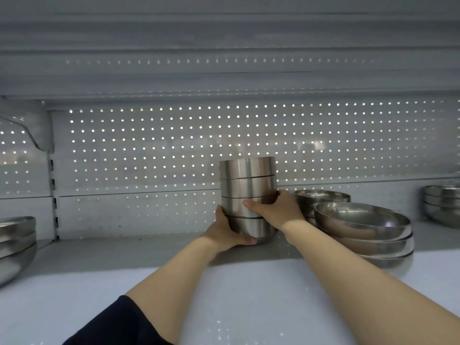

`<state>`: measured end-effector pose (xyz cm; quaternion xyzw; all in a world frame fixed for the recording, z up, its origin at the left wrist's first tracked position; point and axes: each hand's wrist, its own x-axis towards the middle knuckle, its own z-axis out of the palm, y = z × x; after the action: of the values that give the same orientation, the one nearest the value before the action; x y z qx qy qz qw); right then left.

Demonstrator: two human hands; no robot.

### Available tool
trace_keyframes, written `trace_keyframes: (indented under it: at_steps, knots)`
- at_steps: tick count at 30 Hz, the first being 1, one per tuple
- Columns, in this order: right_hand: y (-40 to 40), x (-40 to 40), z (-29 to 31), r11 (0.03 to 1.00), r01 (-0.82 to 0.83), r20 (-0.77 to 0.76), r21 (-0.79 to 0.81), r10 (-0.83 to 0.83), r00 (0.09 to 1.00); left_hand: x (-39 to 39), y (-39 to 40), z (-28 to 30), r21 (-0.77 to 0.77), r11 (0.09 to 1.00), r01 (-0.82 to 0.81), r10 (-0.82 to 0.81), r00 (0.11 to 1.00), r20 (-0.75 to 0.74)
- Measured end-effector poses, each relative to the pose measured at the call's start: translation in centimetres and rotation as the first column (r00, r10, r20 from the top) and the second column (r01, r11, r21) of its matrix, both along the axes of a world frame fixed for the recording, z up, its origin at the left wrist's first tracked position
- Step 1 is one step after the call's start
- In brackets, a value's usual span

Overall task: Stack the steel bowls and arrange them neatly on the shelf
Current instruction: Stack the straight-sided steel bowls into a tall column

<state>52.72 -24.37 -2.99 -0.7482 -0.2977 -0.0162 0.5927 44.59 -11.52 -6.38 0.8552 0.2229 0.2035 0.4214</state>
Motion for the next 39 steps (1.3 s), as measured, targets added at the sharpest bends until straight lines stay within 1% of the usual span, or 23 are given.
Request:
trace_keyframes:
  at_steps: [10,15,18,22,27,31,35,39]
  knots:
    - [-0.2,-0.2,0.1,1.000,0.001,0.016,0.012,-0.002,1.000,0.1,0.0,0.0,0.021,1.000,-0.018,0.018,1.000,-0.004]
    - [-0.1,0.0,0.0,1.000,-0.009,0.005,0.013,0.009,1.000,0.0,-0.1,0.0,0.002,0.997,-0.080,0.079,0.995,-0.058]
    - [-0.2,0.1,-0.1,0.998,-0.046,0.000,0.043,0.046,0.999,0.0,-0.2,0.1,0.008,0.997,-0.078,0.078,0.994,-0.074]
    - [0.1,0.3,-0.3,0.982,-0.147,-0.100,0.121,0.160,0.982,0.0,-0.3,0.1,-0.013,0.997,-0.081,0.080,0.995,-0.063]
    - [0.3,0.5,-0.3,0.961,-0.163,-0.186,0.223,0.206,0.961,0.0,-0.4,-0.2,-0.045,0.997,-0.055,0.053,0.998,-0.045]
    - [0.3,0.5,-0.4,0.961,-0.147,-0.200,0.236,0.196,0.960,-0.4,-0.7,0.1,-0.028,0.997,-0.068,0.067,0.997,-0.034]
    - [0.3,0.4,-0.5,0.953,-0.153,-0.205,0.261,0.210,0.956,-0.5,-0.8,0.1,-0.077,0.997,-0.017,0.020,0.999,0.037]
    - [0.4,0.5,-0.5,0.952,-0.157,-0.208,0.262,0.214,0.954,-0.6,-1.0,0.1,-0.075,0.997,-0.004,0.008,0.999,0.052]
